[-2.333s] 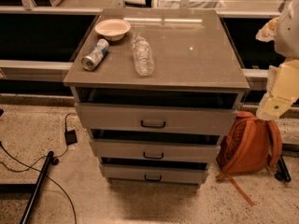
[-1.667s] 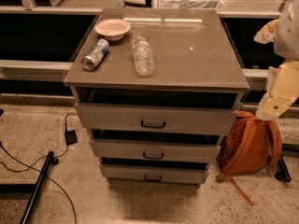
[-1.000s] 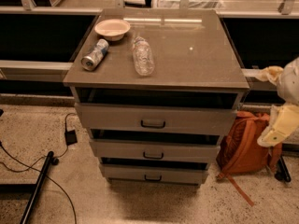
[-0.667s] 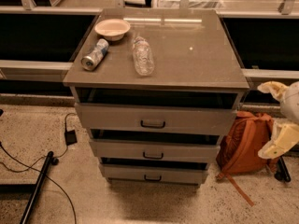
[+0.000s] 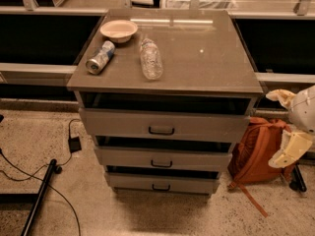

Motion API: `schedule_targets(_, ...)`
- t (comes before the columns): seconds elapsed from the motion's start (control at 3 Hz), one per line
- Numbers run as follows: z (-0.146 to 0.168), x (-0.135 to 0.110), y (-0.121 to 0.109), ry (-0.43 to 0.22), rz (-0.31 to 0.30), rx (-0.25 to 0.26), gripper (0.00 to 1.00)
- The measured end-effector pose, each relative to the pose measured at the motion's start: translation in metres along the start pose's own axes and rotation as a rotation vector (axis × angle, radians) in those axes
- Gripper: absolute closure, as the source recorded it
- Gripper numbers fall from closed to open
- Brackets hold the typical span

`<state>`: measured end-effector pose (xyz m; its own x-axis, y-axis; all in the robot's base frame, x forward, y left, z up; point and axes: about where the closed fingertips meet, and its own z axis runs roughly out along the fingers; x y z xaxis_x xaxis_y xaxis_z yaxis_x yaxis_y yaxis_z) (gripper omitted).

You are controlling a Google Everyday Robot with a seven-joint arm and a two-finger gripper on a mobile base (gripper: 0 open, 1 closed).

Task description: Open middle drawer

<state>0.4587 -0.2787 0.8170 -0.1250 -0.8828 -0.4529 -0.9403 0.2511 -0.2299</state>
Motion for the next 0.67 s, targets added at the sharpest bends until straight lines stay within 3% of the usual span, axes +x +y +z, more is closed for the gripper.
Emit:
schedule_targets(0.33,0.046,0.026,0.022,-0.001,-0.006,-0.025,0.0)
schedule_targets(0.67,0.111,0.06,0.039,0.008,-0.023,0.028,0.0)
